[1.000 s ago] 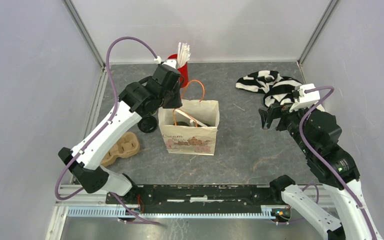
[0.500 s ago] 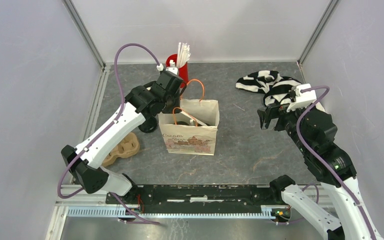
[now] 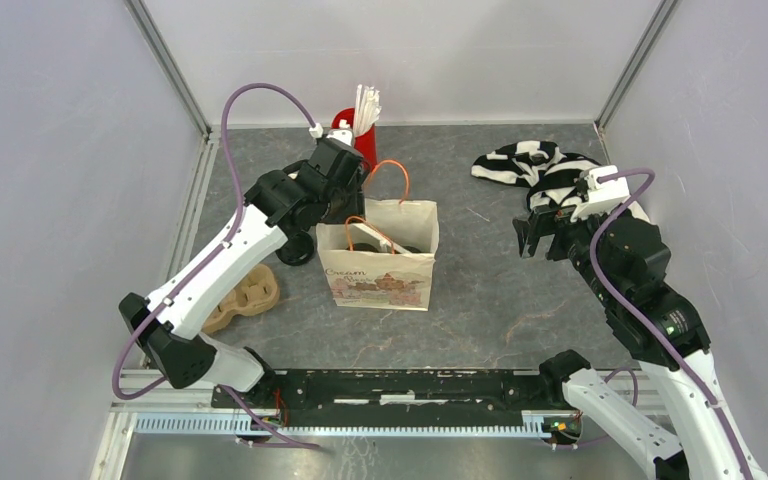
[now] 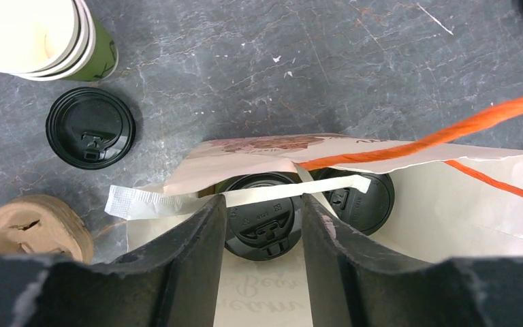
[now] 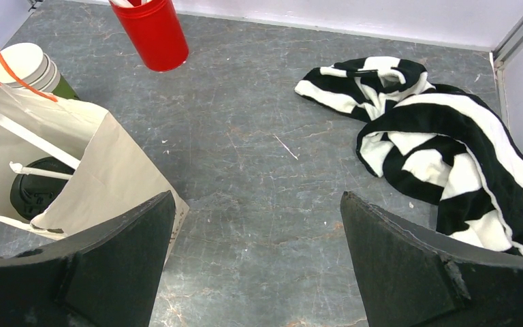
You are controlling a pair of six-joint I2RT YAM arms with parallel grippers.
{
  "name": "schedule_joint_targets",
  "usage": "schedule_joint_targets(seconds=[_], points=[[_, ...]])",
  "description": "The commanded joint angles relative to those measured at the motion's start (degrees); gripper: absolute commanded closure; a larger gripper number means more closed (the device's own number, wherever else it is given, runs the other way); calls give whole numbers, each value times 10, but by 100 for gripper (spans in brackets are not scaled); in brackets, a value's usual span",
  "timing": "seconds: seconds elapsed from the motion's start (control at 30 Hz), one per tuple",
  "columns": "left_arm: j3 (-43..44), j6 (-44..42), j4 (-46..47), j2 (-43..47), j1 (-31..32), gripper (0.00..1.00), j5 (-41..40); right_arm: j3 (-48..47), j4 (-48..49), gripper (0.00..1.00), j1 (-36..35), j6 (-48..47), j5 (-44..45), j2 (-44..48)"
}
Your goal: Pack the takeout coffee
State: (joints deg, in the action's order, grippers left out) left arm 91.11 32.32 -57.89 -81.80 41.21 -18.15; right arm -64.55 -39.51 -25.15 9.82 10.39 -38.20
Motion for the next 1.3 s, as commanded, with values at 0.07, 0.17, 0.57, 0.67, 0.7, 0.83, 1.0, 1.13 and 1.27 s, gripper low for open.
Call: schedule_joint_targets(seconds=[0.07,0.17,0.57,0.67,0.7,0.83,1.0,1.13,1.27], points=[[-1,35,-11,11,-3,45,-32,-4,25,2,-3,9,-2,3],[10,65,-37,6,-3,43,-40,-6,24,2,-4,8,-3,3],[-25,173,-13,7,-3,47,-36,3,33,2,-3,15,-2,8],[-27,188,-9,-6,-3,48,-58,5,33,2,-3,14,-1,7],[-28,192,-7,-10,-3,48,-62,5,33,2,-3,14,-2,8],[-44,198,20,-9,-3,49,-73,5,35,2,-3,13,0,8],[-52,197,36,-12,-3,52,-85,4,35,2,-3,11,4,6],[-62,195,47,-8,-3,62,-89,4,37,2,-3,11,3,6],[-63,192,61,3,-3,70,-71,5,36,2,-3,11,2,5]])
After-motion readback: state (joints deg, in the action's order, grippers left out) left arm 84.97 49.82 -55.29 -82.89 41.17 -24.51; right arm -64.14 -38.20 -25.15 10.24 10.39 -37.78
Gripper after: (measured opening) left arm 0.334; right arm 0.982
